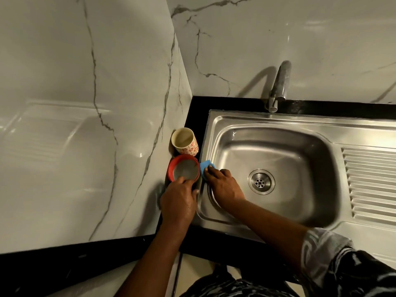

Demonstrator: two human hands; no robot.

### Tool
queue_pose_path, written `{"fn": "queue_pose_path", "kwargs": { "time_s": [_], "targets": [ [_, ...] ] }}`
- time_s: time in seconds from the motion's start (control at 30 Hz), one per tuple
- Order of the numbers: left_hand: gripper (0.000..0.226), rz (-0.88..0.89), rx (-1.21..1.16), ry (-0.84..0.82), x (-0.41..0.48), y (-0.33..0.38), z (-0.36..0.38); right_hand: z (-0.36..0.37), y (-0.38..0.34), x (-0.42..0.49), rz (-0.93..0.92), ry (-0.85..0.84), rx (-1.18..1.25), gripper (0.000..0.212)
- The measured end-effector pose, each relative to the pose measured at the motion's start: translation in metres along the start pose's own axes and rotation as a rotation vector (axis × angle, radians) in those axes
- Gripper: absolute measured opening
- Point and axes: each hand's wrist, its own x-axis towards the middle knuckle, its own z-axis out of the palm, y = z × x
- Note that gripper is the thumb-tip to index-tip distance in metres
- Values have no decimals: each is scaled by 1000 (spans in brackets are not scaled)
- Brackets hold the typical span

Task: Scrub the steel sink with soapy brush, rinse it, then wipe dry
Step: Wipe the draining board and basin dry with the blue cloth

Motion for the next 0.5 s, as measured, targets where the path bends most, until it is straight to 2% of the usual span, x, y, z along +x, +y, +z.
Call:
{"fn": "queue_pose_path", "kwargs": {
  "time_s": [0.17, 0.27, 0.37, 0.43, 0.5],
  "targets": [
    [30, 30, -4, -7, 3, 0, -8, 2, -1, -28, -62, -94, -58, 50],
    [36, 47, -32, 8, 0, 0, -9, -2, 3, -48, -188, -186, -70, 50],
    [41, 96, -51, 45, -11, 0, -5, -20, 8, -74, -299, -251, 23, 38],
    [48, 201, -152, 43, -19, 2, 3, -37, 12, -93, -237, -240, 198, 43],
    [63, 341, -282, -45, -25, 6, 13, -50, 21, -112, -65, -154, 416, 41]
  ]
}}
